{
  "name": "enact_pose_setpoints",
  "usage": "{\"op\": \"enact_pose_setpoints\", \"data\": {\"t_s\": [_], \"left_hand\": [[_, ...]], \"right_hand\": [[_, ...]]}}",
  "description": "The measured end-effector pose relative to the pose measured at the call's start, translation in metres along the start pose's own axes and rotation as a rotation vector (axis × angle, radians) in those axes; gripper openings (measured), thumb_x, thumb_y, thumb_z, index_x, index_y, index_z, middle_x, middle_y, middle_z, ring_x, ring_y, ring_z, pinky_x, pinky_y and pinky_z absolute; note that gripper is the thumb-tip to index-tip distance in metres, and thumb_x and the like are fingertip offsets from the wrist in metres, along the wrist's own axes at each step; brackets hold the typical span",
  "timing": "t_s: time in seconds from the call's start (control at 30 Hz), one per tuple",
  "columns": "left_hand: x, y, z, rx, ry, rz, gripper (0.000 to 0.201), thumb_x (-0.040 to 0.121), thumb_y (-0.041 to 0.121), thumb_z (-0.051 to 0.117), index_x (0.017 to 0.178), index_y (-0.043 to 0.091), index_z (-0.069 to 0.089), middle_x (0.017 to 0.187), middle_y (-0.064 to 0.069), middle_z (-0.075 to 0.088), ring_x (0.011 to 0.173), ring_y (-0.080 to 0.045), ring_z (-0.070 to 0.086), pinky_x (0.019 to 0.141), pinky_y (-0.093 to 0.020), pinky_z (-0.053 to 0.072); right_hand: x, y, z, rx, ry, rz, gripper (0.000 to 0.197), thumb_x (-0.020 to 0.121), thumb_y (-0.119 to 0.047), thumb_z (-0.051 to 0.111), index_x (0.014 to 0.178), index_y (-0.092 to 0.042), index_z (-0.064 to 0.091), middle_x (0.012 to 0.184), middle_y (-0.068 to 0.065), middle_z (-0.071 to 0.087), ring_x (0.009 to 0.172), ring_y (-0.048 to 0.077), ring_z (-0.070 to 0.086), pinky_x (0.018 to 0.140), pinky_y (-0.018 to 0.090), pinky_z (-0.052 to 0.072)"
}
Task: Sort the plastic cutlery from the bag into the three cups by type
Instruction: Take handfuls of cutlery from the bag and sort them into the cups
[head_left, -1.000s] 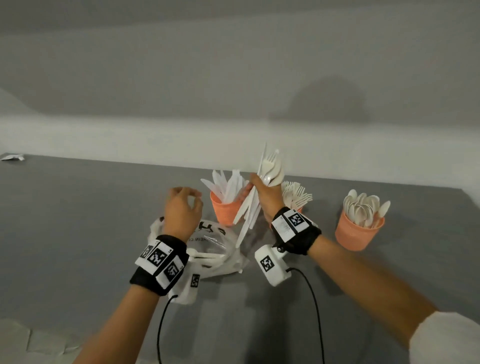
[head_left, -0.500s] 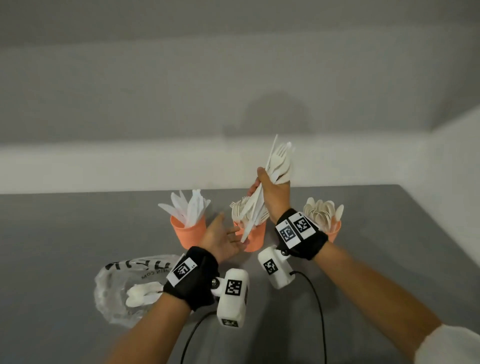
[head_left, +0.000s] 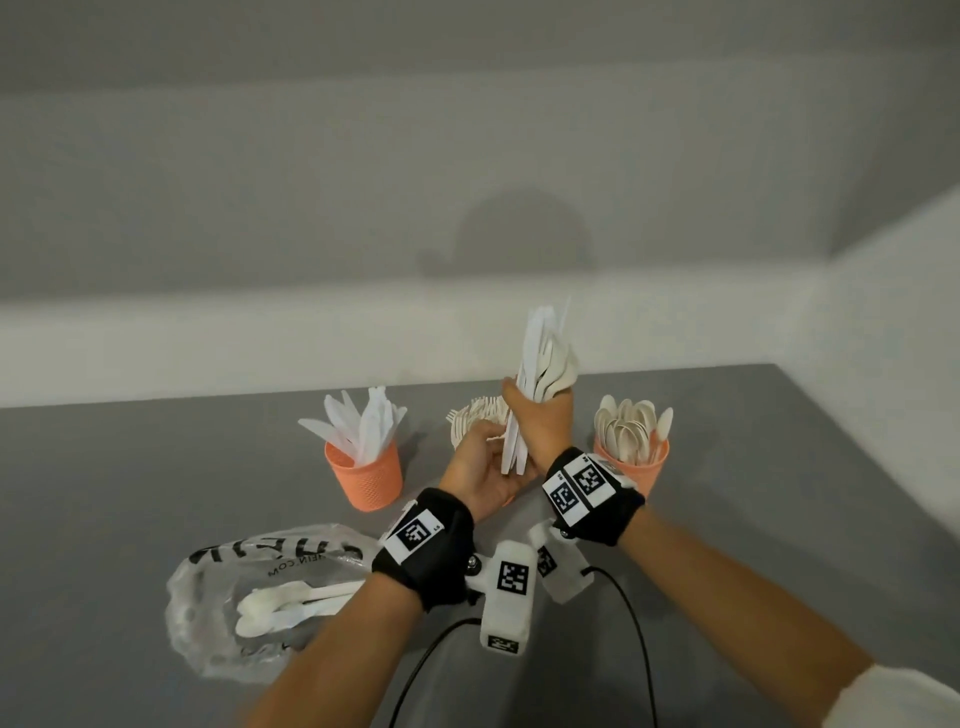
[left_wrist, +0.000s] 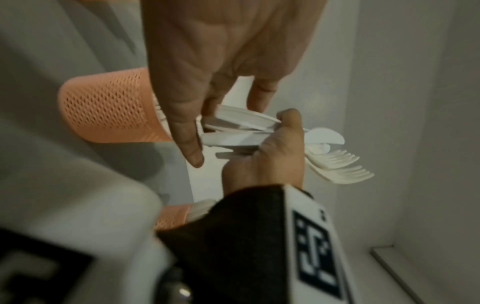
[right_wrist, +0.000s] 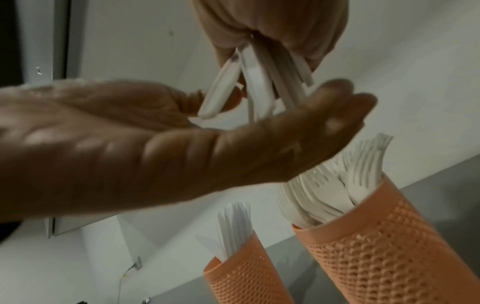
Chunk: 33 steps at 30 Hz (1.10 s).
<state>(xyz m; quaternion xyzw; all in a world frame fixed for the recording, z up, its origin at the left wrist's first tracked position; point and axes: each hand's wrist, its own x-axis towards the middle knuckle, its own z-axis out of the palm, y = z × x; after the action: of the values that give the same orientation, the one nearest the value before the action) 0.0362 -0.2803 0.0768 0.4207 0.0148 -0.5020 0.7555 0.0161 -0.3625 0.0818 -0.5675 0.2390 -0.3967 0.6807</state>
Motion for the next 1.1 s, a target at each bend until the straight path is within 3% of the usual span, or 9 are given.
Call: {"op": "enact_pose_setpoints", "data": {"t_s": [0.13,0.23,0.33,0.43,0.6,0.73,0.9,1.03,1.1], "left_hand": [[-0.003,0.005,0.0,0.291,-0.087,0.075,0.02,0.079,-0.002,0.035,0.08,0.006,0.053,0.073,-0.007,0.056,0.065,-0.015,0.059,0.07,-0.028,0.053],[-0.005,0.003,0.004,0.622,-0.114,0.103,0.015,0.08,-0.006,0.043,0.083,0.007,0.051,0.073,-0.007,0.053,0.064,-0.01,0.056,0.064,-0.019,0.051],[-0.005,0.0,0.006,0.716,-0.099,0.144,0.015,0.088,-0.006,0.043,0.09,0.007,0.051,0.065,-0.006,0.051,0.046,-0.006,0.051,0.043,-0.015,0.044],[-0.005,-0.004,0.003,0.713,-0.103,0.171,0.015,0.093,0.007,0.047,0.079,0.012,0.046,0.052,0.001,0.043,0.034,-0.004,0.038,0.033,-0.014,0.027],[0.0,-0.013,0.0,0.638,-0.078,0.149,0.021,0.094,0.016,0.048,0.074,0.014,0.043,0.045,0.003,0.04,0.031,-0.005,0.032,0.031,-0.011,0.022],[0.003,-0.019,-0.004,0.737,-0.001,0.168,0.014,0.09,0.013,0.052,0.077,0.012,0.048,0.043,0.002,0.045,0.033,-0.007,0.04,0.033,-0.014,0.031],[0.004,-0.015,-0.004,0.801,0.032,0.129,0.012,0.09,0.017,0.054,0.082,0.01,0.049,0.055,-0.005,0.048,0.037,-0.008,0.05,0.038,-0.016,0.042],[0.009,-0.022,-0.006,0.951,0.112,0.265,0.016,0.09,0.016,0.052,0.076,0.009,0.05,0.049,-0.001,0.047,0.032,-0.005,0.045,0.035,-0.016,0.036],[0.011,-0.026,-0.009,1.001,0.146,0.315,0.022,0.09,0.013,0.052,0.069,0.009,0.05,0.048,-0.002,0.048,0.03,-0.004,0.046,0.034,-0.017,0.039]], "right_hand": [[0.005,0.0,-0.002,-0.056,0.002,0.047,0.014,0.082,0.0,0.063,0.08,-0.012,0.056,0.065,-0.001,0.062,0.054,0.006,0.06,0.057,0.022,0.053],[0.005,0.0,-0.003,-0.129,-0.09,0.078,0.015,0.081,0.001,0.061,0.07,-0.007,0.057,0.043,-0.007,0.059,0.04,0.003,0.056,0.047,0.016,0.048],[0.001,-0.002,-0.009,-0.156,-0.261,0.136,0.016,0.082,-0.002,0.063,0.067,-0.007,0.058,0.049,-0.004,0.062,0.046,0.005,0.06,0.056,0.017,0.05],[0.0,-0.006,-0.017,-0.052,-0.458,0.29,0.01,0.086,-0.009,0.062,0.078,-0.007,0.057,0.06,0.003,0.063,0.057,0.012,0.062,0.057,0.019,0.052],[-0.004,-0.011,-0.026,0.035,-0.638,0.603,0.02,0.093,-0.025,0.05,0.078,-0.013,0.058,0.063,-0.002,0.069,0.062,0.008,0.068,0.054,0.017,0.051],[-0.003,0.003,-0.025,-0.072,-0.638,0.579,0.03,0.092,-0.036,0.05,0.07,-0.017,0.057,0.062,-0.003,0.068,0.063,0.011,0.066,0.066,0.024,0.051],[-0.002,0.009,-0.023,-0.065,-0.553,0.516,0.036,0.093,-0.033,0.051,0.063,-0.014,0.051,0.05,-0.003,0.055,0.05,0.01,0.06,0.052,0.018,0.048],[-0.005,0.001,-0.027,-0.145,-0.64,0.469,0.033,0.092,-0.02,0.055,0.062,-0.01,0.048,0.043,-0.006,0.056,0.036,0.004,0.054,0.037,0.013,0.041],[-0.004,0.004,-0.027,-0.162,-0.62,0.426,0.031,0.091,-0.015,0.056,0.062,-0.01,0.048,0.042,-0.007,0.055,0.038,0.002,0.054,0.04,0.012,0.042]]}}
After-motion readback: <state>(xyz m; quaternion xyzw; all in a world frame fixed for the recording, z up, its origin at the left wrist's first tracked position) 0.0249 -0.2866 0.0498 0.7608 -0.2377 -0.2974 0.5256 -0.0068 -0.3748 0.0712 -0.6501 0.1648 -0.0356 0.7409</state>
